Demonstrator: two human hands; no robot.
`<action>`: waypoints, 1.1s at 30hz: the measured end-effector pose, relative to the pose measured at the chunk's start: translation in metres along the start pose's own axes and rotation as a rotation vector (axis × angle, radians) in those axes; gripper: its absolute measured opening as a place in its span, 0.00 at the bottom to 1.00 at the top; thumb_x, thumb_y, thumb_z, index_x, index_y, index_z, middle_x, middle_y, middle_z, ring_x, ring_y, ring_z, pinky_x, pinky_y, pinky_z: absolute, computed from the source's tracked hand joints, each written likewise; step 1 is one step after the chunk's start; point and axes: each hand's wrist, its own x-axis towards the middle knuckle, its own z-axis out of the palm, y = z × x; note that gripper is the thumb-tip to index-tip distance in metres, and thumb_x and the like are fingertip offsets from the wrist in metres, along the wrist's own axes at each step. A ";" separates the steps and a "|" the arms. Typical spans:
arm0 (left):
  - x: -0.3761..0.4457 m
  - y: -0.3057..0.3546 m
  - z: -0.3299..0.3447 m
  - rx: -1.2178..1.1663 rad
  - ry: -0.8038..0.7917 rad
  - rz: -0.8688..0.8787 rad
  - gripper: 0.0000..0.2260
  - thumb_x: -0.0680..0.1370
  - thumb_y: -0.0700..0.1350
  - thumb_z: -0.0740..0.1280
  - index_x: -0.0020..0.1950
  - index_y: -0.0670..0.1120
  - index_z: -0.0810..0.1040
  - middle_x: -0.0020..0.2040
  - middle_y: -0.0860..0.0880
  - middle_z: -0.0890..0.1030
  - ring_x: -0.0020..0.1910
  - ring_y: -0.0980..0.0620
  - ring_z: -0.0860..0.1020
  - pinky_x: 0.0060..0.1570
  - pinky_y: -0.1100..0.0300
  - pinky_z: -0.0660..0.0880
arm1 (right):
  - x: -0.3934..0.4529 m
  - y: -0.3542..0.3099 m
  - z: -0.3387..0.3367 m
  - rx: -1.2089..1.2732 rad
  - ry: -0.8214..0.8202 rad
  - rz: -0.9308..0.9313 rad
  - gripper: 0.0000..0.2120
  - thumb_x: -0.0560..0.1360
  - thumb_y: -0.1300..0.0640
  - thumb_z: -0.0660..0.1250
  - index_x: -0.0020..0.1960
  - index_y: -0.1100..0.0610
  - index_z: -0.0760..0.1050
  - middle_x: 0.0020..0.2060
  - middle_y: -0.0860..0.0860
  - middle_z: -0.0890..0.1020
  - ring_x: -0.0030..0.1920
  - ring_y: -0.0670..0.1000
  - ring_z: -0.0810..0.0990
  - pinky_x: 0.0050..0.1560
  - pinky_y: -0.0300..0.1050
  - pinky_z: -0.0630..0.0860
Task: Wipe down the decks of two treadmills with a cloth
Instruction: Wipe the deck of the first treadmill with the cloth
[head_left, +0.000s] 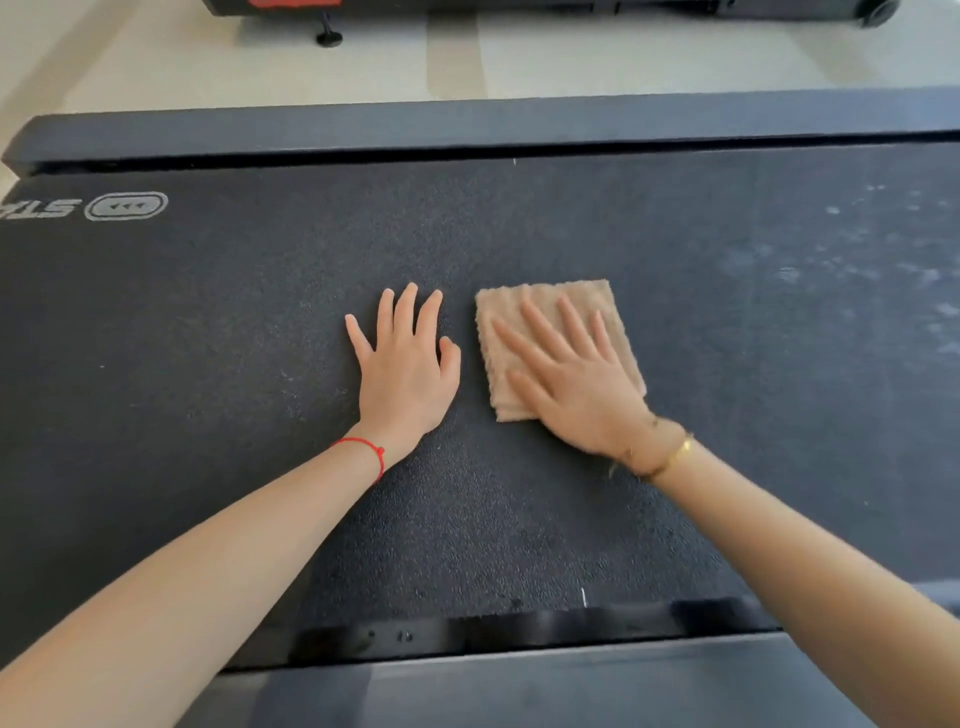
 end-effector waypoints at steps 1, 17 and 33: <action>-0.001 0.000 0.000 -0.003 0.002 0.002 0.24 0.82 0.50 0.53 0.79 0.49 0.60 0.80 0.47 0.59 0.80 0.45 0.52 0.74 0.32 0.46 | -0.019 -0.006 0.003 0.001 -0.004 -0.035 0.26 0.81 0.36 0.38 0.78 0.34 0.39 0.80 0.43 0.43 0.79 0.56 0.39 0.76 0.59 0.33; -0.007 0.013 -0.008 -0.073 -0.049 -0.018 0.24 0.83 0.46 0.53 0.80 0.48 0.57 0.81 0.45 0.55 0.80 0.42 0.48 0.73 0.30 0.43 | -0.125 -0.075 0.019 -0.021 -0.020 -0.036 0.26 0.83 0.39 0.45 0.80 0.38 0.44 0.81 0.44 0.47 0.80 0.58 0.41 0.78 0.60 0.38; -0.002 0.069 -0.008 -0.092 -0.127 0.105 0.24 0.84 0.46 0.51 0.81 0.49 0.55 0.81 0.46 0.53 0.80 0.45 0.46 0.74 0.31 0.42 | -0.135 -0.004 -0.004 -0.046 -0.067 0.241 0.26 0.82 0.39 0.40 0.78 0.35 0.38 0.80 0.41 0.40 0.79 0.57 0.36 0.77 0.60 0.35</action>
